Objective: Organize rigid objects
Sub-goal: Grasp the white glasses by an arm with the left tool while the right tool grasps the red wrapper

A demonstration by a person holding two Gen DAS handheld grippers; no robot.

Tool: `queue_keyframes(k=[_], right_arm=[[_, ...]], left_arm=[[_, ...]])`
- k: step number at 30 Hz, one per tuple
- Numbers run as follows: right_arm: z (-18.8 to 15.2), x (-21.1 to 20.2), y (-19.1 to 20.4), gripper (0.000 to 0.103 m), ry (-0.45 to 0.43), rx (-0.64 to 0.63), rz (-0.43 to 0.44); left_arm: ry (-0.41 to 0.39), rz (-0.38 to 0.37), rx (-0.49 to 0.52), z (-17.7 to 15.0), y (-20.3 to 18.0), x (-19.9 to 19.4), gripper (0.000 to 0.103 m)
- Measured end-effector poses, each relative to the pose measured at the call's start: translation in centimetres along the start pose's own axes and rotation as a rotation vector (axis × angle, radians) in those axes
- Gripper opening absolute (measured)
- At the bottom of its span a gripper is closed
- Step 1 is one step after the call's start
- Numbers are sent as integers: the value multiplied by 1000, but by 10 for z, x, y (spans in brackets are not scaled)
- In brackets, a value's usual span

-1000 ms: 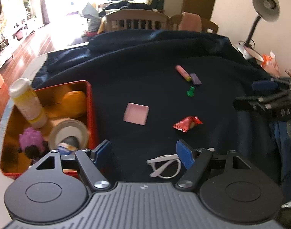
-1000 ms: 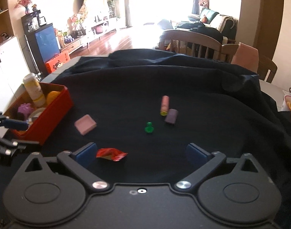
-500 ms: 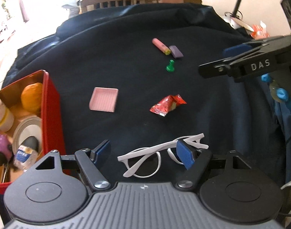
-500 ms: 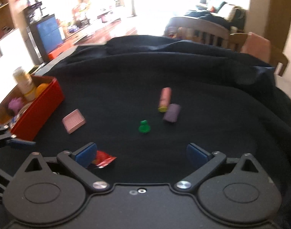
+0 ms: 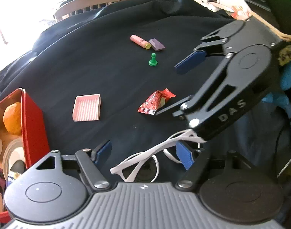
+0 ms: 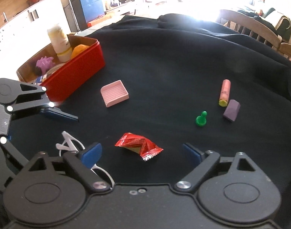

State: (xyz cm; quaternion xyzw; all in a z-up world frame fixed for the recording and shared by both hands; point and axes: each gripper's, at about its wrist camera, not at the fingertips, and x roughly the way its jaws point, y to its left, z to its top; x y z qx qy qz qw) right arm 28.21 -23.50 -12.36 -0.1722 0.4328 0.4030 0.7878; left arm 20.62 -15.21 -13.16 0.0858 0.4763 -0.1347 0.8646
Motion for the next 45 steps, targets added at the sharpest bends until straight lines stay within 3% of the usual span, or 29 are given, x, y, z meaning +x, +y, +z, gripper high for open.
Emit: queue_keyframes(k=[2, 7, 11, 14, 16, 17, 18, 20, 21, 22, 25, 34, 37, 39, 41, 45], right_arm=[[1, 5, -1, 81, 10, -2, 0], [2, 13, -4, 75, 23, -8, 4], [2, 17, -4, 57, 29, -12, -2], [2, 19, -2, 52, 27, -17, -12], [1, 18, 0, 47, 23, -25, -24], [1, 17, 1, 33, 22, -27, -33], [1, 17, 1, 26, 22, -26, -46], [0, 16, 1, 21, 20, -22, -66], [-1, 15, 1, 18, 15, -15, -66], [-2, 14, 0, 7, 12, -8, -67], [-6, 11, 0, 1, 0, 9, -77], [-14, -6, 3, 0, -49, 42, -50], [-14, -9, 7, 22, -51, 24, -54], [-11, -11, 6, 28, -62, 29, -44], [-9, -11, 6, 43, -70, 39, -29], [1, -3, 10, 45, -65, 29, -27]], left_arm=[[6, 3, 11, 0, -1, 2, 64], [-7, -8, 27, -2, -1, 2, 47], [-9, -18, 33, -3, -2, -1, 35], [-9, -15, 33, -4, -3, -2, 30], [-10, -10, 27, -4, -3, -3, 20], [-13, 4, 25, -4, -3, -3, 18], [-16, 16, 22, -5, -3, -4, 16], [-13, 39, 10, -6, -1, -4, 8], [-9, 46, -2, -7, 1, -4, 7], [-9, 52, -17, -8, 3, -5, 6], [-7, 59, -59, -10, 10, -6, 6], [-26, 69, -141, -17, 24, -18, 5], [-31, 78, -155, -19, 26, -20, 5], [-32, 79, -166, -22, 28, -23, 5], [-30, 82, -172, -24, 29, -25, 5], [-31, 88, -189, -28, 31, -29, 5]])
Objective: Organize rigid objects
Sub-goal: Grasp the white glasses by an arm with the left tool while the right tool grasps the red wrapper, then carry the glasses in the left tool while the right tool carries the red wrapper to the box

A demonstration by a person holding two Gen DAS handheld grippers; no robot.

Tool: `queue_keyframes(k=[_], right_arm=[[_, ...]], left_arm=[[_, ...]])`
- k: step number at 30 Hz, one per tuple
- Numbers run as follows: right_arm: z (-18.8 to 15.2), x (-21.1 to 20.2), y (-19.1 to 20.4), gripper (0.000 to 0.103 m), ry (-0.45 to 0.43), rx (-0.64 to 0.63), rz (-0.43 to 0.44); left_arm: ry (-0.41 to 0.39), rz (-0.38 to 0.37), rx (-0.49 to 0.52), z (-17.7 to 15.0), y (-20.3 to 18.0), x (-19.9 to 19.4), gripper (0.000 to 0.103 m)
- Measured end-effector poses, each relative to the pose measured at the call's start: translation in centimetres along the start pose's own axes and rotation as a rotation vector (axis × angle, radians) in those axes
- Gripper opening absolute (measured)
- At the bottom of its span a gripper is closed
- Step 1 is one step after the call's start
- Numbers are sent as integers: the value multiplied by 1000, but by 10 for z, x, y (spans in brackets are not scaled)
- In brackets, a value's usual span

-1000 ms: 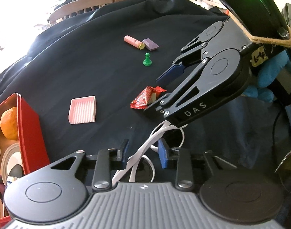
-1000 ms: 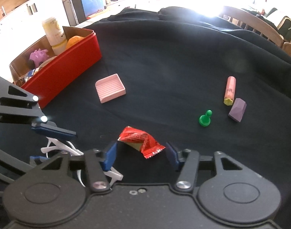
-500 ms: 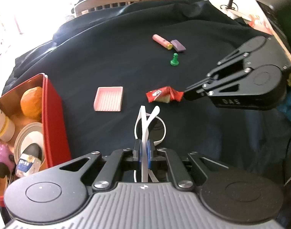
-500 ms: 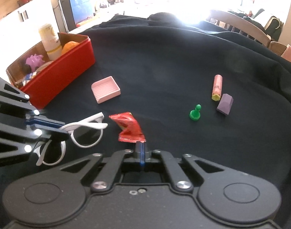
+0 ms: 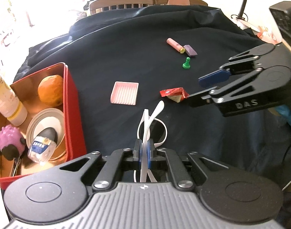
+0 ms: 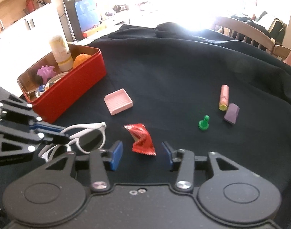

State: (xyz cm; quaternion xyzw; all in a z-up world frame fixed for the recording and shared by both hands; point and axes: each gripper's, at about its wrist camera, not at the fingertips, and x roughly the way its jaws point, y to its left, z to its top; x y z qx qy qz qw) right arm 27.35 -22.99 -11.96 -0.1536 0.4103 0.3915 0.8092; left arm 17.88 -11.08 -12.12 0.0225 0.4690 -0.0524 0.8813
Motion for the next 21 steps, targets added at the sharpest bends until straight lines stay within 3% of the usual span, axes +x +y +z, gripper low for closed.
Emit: queue_keyframes(k=[7, 9, 11, 13, 21], right_arm=[[11, 27, 2, 43, 32, 27, -5], [11, 31, 3, 40, 42, 18, -12], [10, 33, 4, 30, 48, 13, -16], [10, 33, 5, 24, 47, 12, -27], [5, 7, 13, 22, -1, 28, -48]], left_arm=[[-5, 7, -23, -3, 6, -12, 5], [-5, 11, -29, -6, 8, -15, 5], [-3, 10, -34, -8, 10, -16, 5], [-3, 12, -42, -9, 11, -17, 5], [-15, 0, -71, -6, 18, -23, 5]])
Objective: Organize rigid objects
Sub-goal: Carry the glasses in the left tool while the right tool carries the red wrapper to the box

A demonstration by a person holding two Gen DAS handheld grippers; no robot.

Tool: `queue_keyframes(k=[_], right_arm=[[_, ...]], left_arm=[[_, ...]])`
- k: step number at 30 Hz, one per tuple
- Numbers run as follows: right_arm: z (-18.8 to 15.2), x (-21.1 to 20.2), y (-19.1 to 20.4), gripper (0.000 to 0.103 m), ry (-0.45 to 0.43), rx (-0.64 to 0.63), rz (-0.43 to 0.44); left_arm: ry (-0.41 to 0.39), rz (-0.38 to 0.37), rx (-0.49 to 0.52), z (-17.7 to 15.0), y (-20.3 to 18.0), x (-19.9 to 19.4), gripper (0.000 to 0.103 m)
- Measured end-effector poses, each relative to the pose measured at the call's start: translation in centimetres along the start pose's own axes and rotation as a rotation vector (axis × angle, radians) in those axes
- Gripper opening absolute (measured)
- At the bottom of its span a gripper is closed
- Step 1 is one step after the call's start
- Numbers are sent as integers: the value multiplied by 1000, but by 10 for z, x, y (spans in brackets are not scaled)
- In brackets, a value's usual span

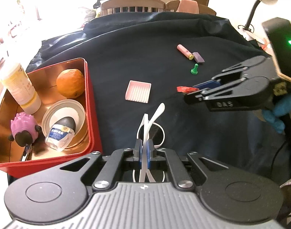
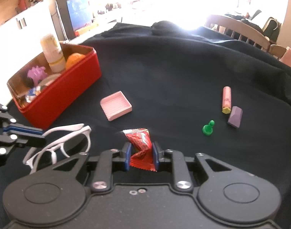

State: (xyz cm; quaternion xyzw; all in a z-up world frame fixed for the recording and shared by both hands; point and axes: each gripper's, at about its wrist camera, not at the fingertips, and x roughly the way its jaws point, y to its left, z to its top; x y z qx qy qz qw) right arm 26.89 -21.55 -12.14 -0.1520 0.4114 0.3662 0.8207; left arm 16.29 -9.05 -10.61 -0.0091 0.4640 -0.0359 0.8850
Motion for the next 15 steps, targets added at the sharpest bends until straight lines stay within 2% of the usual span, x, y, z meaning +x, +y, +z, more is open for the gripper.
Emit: queue_keyframes(k=[7, 15], right_arm=[[-9, -28, 11, 22, -23, 57, 29], [-11, -48, 27, 22, -48, 94, 22]], left_arm=[[-18, -28, -14, 7, 6, -14, 4], [-43, -65, -20, 15, 16, -30, 4]])
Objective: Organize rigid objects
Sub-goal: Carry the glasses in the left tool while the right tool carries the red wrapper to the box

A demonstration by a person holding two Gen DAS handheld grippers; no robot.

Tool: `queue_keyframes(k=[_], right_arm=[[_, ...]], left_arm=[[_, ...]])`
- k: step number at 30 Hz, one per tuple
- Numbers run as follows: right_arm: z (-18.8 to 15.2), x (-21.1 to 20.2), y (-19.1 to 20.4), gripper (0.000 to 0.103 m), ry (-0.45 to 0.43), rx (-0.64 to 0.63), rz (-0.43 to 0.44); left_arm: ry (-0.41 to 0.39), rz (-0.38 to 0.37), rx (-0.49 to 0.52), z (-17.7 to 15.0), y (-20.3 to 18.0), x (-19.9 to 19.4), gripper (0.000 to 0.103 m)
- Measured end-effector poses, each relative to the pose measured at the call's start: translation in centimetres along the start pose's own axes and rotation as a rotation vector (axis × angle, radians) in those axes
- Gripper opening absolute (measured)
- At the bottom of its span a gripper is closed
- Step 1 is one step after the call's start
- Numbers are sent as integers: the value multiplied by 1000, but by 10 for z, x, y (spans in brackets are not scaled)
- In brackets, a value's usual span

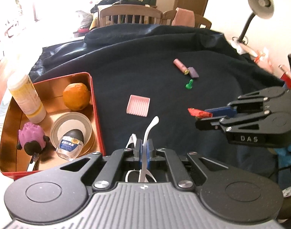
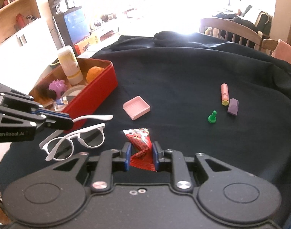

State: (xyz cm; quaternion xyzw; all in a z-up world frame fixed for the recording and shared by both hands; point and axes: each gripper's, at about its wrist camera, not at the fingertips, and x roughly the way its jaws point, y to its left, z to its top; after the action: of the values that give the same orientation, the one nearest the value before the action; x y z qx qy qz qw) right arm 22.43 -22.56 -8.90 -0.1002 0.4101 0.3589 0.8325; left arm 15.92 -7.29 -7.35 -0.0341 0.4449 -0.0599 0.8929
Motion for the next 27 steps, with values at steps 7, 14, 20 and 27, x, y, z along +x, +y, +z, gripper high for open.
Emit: queue_keyframes(k=[7, 14, 20, 27], right_arm=[[4, -8, 13, 22, -24, 24, -15], [15, -10, 32, 22, -50, 20, -19], [34, -5, 55, 22, -74, -1, -10], [59, 13, 93, 22, -94, -64, 14]], left_arm=[[-36, -36, 10, 10, 10, -17, 4], [-100, -51, -3, 24, 31, -40, 4], [-158, -32, -8, 35, 55, -59, 4], [-174, 4, -33, 35, 94, -69, 4]])
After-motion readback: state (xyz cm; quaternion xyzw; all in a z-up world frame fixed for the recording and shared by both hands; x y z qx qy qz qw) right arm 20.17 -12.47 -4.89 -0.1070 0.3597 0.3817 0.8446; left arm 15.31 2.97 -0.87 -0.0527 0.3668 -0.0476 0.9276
